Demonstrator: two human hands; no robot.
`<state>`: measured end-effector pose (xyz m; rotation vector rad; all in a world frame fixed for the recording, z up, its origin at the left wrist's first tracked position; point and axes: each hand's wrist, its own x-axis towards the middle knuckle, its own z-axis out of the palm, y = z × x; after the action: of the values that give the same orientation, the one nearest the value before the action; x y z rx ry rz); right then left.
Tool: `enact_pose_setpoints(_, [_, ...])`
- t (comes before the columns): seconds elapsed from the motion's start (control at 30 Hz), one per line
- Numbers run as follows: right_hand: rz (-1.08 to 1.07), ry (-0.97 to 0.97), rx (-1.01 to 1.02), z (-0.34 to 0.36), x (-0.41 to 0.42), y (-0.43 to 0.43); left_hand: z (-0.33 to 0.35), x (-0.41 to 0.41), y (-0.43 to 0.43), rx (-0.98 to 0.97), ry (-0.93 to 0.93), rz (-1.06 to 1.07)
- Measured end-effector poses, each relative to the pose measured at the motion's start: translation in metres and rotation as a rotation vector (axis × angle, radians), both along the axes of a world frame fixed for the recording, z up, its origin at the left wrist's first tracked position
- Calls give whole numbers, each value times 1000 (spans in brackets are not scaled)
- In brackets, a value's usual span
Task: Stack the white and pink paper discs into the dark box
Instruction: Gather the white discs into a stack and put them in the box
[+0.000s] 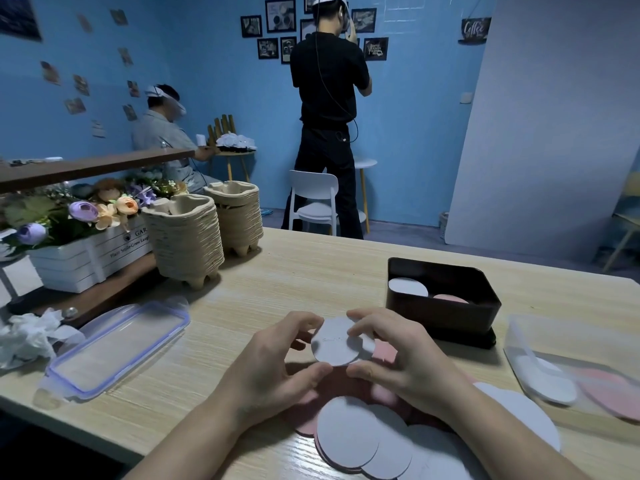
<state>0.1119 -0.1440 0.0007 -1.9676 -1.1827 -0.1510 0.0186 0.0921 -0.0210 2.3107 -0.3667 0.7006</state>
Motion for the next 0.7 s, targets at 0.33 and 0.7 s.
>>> enact_pose_setpoints(0.33, [42,-12,-2,0,-2,5,-4,2,1,29,3,-34])
enact_pose_setpoints(0.7, [54,24,-15,3,-4,4,2,-1,-1,10,-34,-51])
